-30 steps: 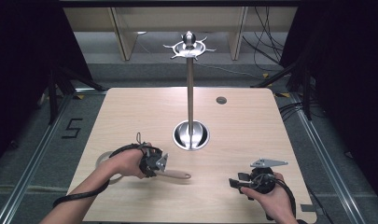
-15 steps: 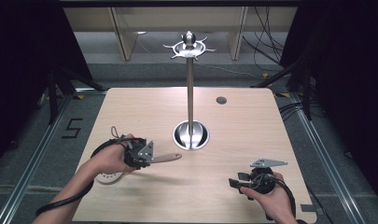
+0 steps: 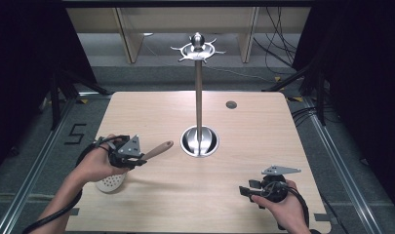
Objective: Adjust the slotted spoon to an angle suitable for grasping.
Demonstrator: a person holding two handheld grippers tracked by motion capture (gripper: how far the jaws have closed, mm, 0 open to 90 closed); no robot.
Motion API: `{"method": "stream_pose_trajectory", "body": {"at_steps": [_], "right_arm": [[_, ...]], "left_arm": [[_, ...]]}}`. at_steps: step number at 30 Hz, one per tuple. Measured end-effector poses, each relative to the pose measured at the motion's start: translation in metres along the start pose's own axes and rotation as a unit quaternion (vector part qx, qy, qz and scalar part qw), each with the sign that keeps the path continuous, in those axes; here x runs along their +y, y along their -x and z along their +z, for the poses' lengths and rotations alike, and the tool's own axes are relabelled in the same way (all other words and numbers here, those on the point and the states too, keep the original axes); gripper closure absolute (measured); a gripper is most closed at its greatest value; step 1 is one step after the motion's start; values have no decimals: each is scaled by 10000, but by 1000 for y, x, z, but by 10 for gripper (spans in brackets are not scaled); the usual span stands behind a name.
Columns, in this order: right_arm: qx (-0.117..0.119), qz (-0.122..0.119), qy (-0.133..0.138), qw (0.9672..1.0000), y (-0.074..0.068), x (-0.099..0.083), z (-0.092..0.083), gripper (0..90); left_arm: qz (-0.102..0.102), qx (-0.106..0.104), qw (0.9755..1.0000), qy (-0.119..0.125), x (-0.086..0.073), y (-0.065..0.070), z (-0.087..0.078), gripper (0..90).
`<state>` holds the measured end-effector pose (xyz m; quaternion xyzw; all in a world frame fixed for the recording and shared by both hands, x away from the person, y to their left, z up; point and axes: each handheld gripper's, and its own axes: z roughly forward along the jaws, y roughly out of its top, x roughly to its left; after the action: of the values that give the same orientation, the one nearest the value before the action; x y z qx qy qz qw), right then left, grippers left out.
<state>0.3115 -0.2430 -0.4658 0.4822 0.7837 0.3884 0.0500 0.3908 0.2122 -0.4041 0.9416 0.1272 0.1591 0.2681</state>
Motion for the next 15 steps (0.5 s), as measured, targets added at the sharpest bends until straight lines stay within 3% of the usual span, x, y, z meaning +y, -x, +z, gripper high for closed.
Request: {"method": "stream_pose_trajectory", "body": {"at_steps": [1,2,7,10,15], "right_arm": [[0,0,0,10000,0,0,0,481],[-3,-3,4,10000,0,0,0,479],[4,-6,2,10000,0,0,-1,475],[22,-3,15,10000,0,0,0,475],[-15,-33,53,10000,1,0,0,475]], "left_arm": [[0,0,10000,0,0,0,0,758],[-132,54,9999,73,-3,-1,-4,758],[-218,169,9995,160,-9,-5,-13,758],[-459,320,9979,339,-15,-7,-20,758],[-695,481,9951,510,-23,-11,-29,758]]}}
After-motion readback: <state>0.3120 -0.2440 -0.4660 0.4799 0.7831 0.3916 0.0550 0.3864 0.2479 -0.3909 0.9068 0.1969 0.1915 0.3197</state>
